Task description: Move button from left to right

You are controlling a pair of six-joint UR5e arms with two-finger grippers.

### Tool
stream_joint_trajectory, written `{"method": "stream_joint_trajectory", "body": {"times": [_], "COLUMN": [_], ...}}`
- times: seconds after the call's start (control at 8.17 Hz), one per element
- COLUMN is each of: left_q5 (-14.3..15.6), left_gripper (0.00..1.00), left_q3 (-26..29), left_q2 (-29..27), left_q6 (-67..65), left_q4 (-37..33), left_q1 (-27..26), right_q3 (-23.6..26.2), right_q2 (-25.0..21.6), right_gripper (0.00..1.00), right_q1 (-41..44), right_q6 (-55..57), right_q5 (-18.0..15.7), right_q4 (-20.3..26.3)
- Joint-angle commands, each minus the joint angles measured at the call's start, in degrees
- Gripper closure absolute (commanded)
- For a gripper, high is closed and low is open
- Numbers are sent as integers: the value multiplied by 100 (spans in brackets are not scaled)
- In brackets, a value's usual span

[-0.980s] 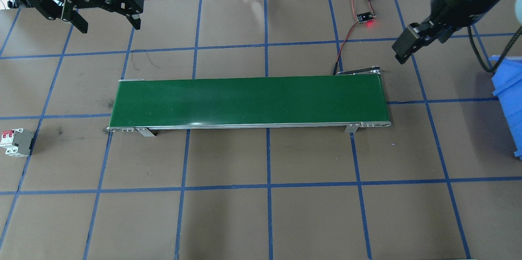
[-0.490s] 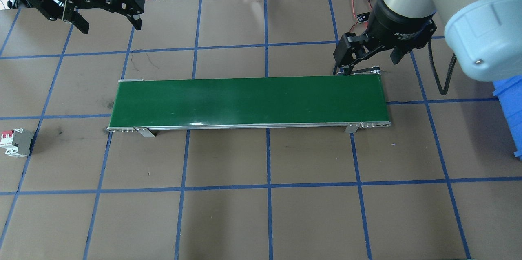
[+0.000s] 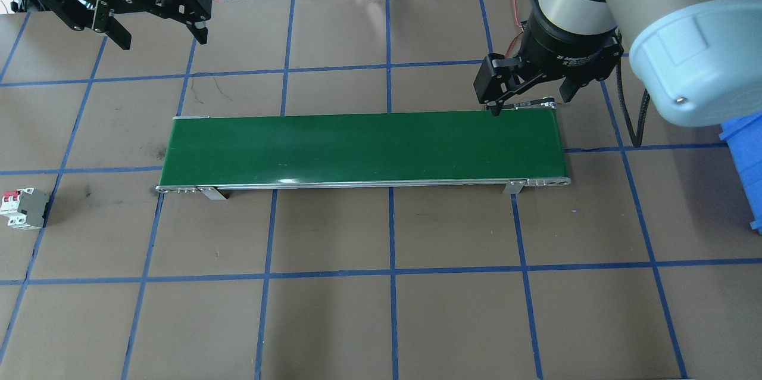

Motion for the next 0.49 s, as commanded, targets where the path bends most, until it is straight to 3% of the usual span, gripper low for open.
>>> {"method": "stream_joint_trajectory", "body": {"times": [0.0, 0.37], "left_q5": [8, 26], "left_gripper": [0, 0], "left_q3": [0, 0], "left_q2": [0, 0], "left_q6": [0, 0], "left_q4": [-2, 7], "left_q1": [0, 0], "right_q3": [0, 0], "right_q2": [1, 9], "right_gripper": [0, 0], "right_q1": [4, 4], "right_q6": [0, 0], "right_q5": [1, -7], "right_q4": [9, 18]}}
